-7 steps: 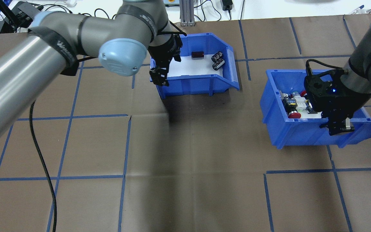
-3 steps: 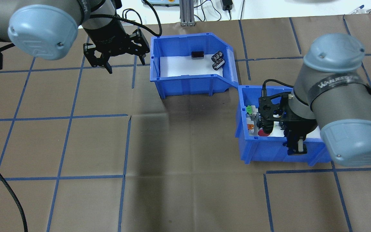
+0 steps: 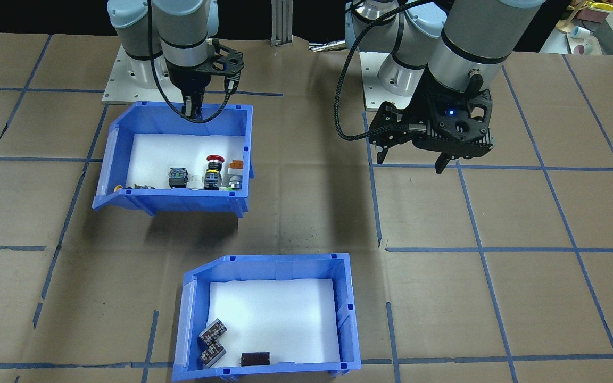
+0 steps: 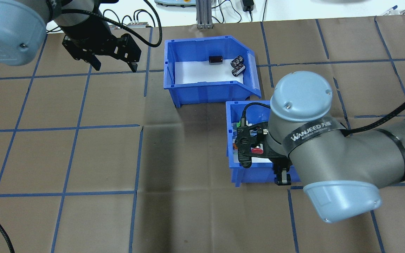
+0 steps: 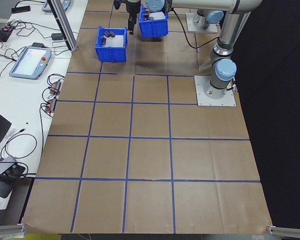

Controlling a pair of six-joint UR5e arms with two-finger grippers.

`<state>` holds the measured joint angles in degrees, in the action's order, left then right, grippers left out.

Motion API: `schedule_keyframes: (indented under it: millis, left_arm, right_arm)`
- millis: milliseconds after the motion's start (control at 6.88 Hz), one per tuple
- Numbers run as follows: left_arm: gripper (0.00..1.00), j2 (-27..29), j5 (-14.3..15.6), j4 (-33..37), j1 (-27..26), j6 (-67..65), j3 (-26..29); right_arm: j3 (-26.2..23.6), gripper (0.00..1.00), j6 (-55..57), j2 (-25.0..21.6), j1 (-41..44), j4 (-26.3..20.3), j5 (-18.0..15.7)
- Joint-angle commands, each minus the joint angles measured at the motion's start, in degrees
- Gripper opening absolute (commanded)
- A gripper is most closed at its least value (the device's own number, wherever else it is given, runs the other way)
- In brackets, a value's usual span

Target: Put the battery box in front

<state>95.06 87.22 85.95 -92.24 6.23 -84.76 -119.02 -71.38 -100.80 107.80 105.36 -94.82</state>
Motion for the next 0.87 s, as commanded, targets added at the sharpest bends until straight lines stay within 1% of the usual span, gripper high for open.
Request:
schedule_keyframes:
  millis: [0,145,291,436,582,727]
  left_arm:
    - [0.99,-0.32,0.15,0.18,0.30,0.63,-0.06]
    - [0.99,-0.66,0.23,1.31,0.30,0.63,-0.14]
    - [0.99,-2.67,0.58,4.46,0.30,0.54,-0.58]
    - [0.99,-4.60,0.41,4.84,0.65,0.62,-2.93]
    - [0.99,-5.32,0.32,4.32,1.52,0.63,-5.04]
    - [0.99,-5.24,0.32,4.31,2.40,0.71,-5.07]
  right_arm:
    - [0.02,0.07,7.62,2.60,8.10,5.71,0.07]
    - [0.19,0.07,11.31,4.98,10.57,7.73,0.07]
    - [0.28,0.07,13.26,6.04,12.33,8.28,0.07]
    - [0.19,0.07,16.24,6.92,13.39,8.54,0.16]
    - [0.28,0.07,18.45,8.93,15.14,9.85,0.16]
    - [0.28,0.07,19.60,11.04,17.08,12.91,-0.01]
